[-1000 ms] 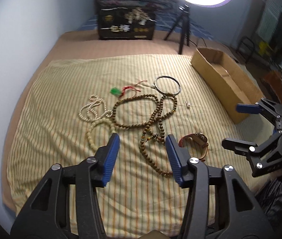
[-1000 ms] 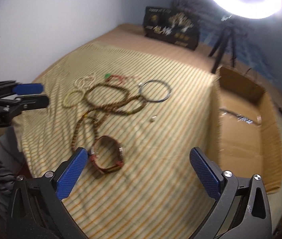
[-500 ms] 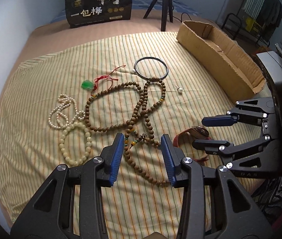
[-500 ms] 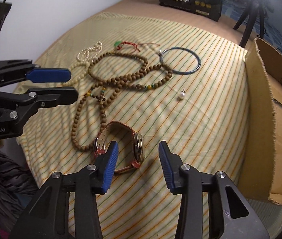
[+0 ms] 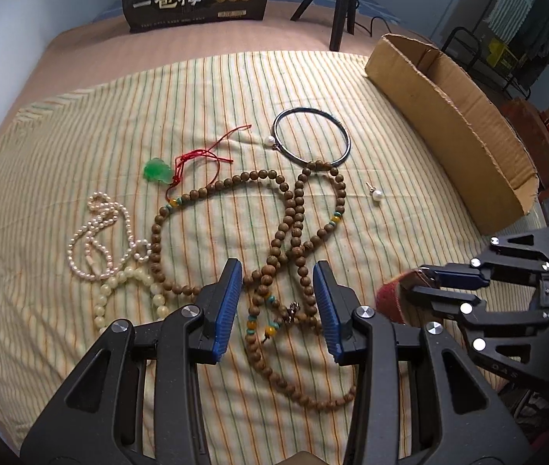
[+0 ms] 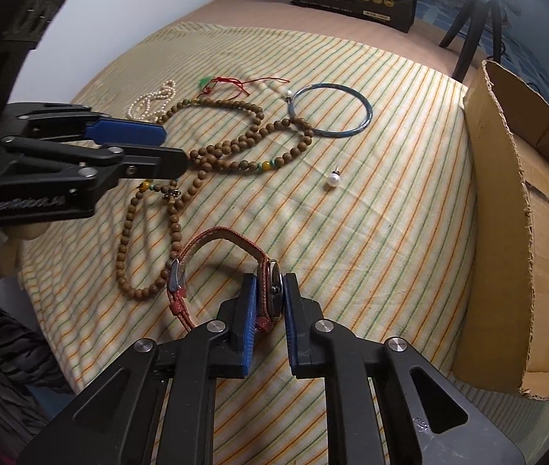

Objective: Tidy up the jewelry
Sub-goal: 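Grasp the red-strapped watch with the right gripper while the left gripper approaches the wooden beads, then close the left gripper on the brown wooden bead mala and lift it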

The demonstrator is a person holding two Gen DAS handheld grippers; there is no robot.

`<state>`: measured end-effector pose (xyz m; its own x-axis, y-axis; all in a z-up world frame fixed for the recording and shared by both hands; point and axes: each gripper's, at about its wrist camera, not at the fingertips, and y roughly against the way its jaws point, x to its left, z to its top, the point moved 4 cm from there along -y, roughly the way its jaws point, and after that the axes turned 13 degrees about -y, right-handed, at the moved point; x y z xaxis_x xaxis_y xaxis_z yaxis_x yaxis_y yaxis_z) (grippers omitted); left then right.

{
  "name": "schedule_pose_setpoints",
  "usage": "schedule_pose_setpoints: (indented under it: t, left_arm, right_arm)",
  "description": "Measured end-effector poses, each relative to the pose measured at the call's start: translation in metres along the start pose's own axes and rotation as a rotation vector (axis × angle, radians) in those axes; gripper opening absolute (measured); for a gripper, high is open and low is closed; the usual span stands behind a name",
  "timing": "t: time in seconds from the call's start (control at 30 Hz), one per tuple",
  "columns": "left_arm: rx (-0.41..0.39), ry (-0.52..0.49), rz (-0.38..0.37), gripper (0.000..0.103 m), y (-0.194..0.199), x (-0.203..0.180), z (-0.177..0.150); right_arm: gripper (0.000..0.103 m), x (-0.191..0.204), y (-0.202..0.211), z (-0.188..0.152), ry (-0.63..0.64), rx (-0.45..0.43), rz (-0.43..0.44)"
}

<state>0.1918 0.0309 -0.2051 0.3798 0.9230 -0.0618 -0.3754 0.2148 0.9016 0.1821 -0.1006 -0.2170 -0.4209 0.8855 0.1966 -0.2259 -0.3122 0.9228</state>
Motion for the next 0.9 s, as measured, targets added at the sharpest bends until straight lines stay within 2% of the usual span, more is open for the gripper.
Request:
schedule_pose_setpoints:
  t: [0.43, 0.57, 0.67, 0.83, 0.9]
  left_arm:
    - [0.052, -0.005, -0.011, 0.039, -0.016, -0.001, -0.002]
    - [0.065, -0.056, -0.003, 0.039, -0.017, -0.013, -0.004]
    - [0.081, -0.115, 0.055, 0.039, -0.020, -0.023, -0.004]
    - [0.089, -0.158, 0.142, 0.039, -0.029, -0.027, 0.001]
    - [0.083, -0.158, 0.150, 0.037, -0.031, -0.028, 0.003]
  right_arm:
    - [0.010, -0.013, 0.007, 0.003, -0.009, -0.032, -0.047]
    - [0.009, -0.016, 0.008, 0.002, -0.014, -0.035, -0.055]
    - [0.009, -0.015, 0.008, 0.003, -0.019, -0.037, -0.058]
    - [0.009, -0.014, 0.006, 0.005, -0.025, -0.035, -0.061]
    - [0.010, -0.015, 0.005, 0.006, -0.035, -0.029, -0.056]
